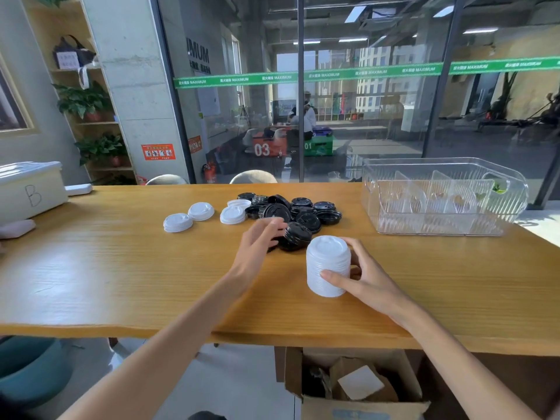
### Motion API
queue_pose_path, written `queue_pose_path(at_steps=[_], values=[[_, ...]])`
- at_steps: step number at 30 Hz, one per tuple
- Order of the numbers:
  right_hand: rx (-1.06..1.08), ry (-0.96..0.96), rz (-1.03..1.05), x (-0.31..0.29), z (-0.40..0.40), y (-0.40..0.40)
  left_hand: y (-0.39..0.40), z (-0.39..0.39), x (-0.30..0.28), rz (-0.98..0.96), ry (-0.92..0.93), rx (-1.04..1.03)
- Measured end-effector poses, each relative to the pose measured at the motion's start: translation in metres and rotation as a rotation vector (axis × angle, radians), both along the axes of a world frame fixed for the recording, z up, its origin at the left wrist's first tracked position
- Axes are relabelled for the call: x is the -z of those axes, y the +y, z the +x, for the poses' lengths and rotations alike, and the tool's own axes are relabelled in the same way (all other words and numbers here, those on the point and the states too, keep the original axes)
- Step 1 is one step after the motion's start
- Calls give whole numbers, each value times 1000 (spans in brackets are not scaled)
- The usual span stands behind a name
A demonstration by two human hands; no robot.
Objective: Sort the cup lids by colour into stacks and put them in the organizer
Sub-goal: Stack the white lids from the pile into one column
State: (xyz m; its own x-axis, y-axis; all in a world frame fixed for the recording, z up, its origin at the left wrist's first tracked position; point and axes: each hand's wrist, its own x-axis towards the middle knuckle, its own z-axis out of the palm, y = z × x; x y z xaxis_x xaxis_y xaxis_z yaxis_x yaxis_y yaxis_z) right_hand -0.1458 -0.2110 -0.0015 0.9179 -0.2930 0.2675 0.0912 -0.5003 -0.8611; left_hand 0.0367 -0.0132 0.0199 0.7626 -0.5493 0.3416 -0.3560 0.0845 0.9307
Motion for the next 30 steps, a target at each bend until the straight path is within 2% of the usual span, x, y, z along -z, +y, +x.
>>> queue_pose_path(at_steps=[4,10,18,26,30], values=[[-18,2,-47,2,2,1,29,56,-9,90,-88,-133],[-21,-22,-81,6,6,-2,78,129,-2,235,-110,-389],[-21,-52,-106,8,6,-4,119,185,14,611,-212,-699],[-26,-66,-100,14,8,-9,133,223,14,691,-212,-846],[-39,-68,-93,12,8,-8,134,233,12,722,-149,-783]])
